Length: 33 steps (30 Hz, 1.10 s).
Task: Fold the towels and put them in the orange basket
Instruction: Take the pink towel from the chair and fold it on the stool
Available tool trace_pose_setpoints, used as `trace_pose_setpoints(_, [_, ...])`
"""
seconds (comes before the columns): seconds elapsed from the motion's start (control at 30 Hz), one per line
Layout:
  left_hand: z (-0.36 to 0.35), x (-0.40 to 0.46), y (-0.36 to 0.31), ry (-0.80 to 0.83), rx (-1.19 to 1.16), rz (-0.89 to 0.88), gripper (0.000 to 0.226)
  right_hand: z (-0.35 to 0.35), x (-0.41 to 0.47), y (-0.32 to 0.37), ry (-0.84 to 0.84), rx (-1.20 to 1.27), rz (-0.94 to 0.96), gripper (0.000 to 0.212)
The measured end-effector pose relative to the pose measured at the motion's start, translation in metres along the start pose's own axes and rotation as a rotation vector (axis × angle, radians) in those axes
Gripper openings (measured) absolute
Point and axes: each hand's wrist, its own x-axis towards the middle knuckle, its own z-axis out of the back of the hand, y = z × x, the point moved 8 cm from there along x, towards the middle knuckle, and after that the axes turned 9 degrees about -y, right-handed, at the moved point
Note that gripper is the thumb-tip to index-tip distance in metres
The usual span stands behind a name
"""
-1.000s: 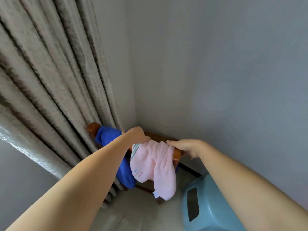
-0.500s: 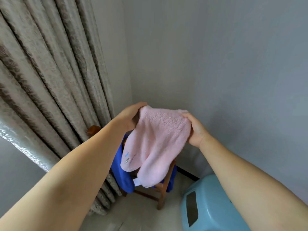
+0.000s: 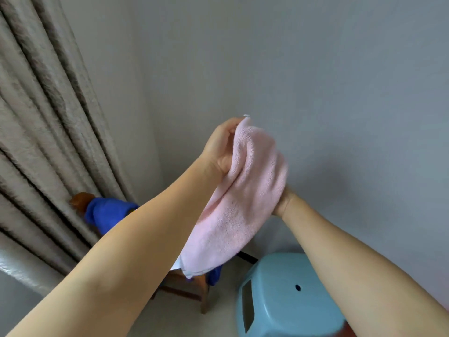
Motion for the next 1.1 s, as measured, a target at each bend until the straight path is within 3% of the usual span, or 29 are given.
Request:
trace_pose_setpoints(0.17, [-0.025, 0.009, 0.024, -0.059, -0.16, -0.03, 0.044, 0.034, -0.012, 0.004, 0.082, 0.129, -0.056, 0.053])
trace_pose_setpoints(0.3, [-0.038, 0.016, 0.059, -0.126, -0.194, 0.011, 0.03, 0.066, -0.017, -0.005, -0.025, 0.212, -0.042, 0.03])
trace_pose_setpoints(0.47, [-0.033, 0.015, 0.076, -0.198, -0.162, -0.059, 0.061, 0.132, -0.024, 0.009, -0.152, 0.419, 0.069, 0.031])
trace_pose_setpoints(0.57, [-0.01, 0.018, 0.078, -0.377, -0.108, -0.088, 0.056, 0.195, -0.032, 0.003, -0.358, 0.478, 0.065, 0.023])
trace_pose_setpoints(0.7, [0.017, 0.029, 0.085, -0.55, -0.009, -0.133, 0.038, 0.257, -0.047, 0.008, -0.419, 0.409, 0.033, 0.008])
trace_pose_setpoints(0.8, [0.027, 0.036, 0.09, -0.627, 0.1, -0.184, 0.038, 0.285, -0.056, 0.02, -0.434, 0.162, -0.037, 0.019])
trace_pose_setpoints(0.93, [0.032, 0.042, 0.096, -0.667, 0.189, -0.197, 0.02, 0.305, -0.064, 0.027, -0.41, -0.057, -0.141, 0.011])
trace_pose_setpoints(1.03, [0.027, 0.046, 0.103, -0.673, 0.186, -0.2, 0.014, 0.32, -0.062, 0.043, -0.494, 0.068, -0.031, 0.01])
trace_pose_setpoints(1.1, [0.023, 0.045, 0.108, -0.676, 0.158, -0.188, 0.017, 0.332, -0.059, 0.054, -0.571, 0.164, 0.088, 0.034])
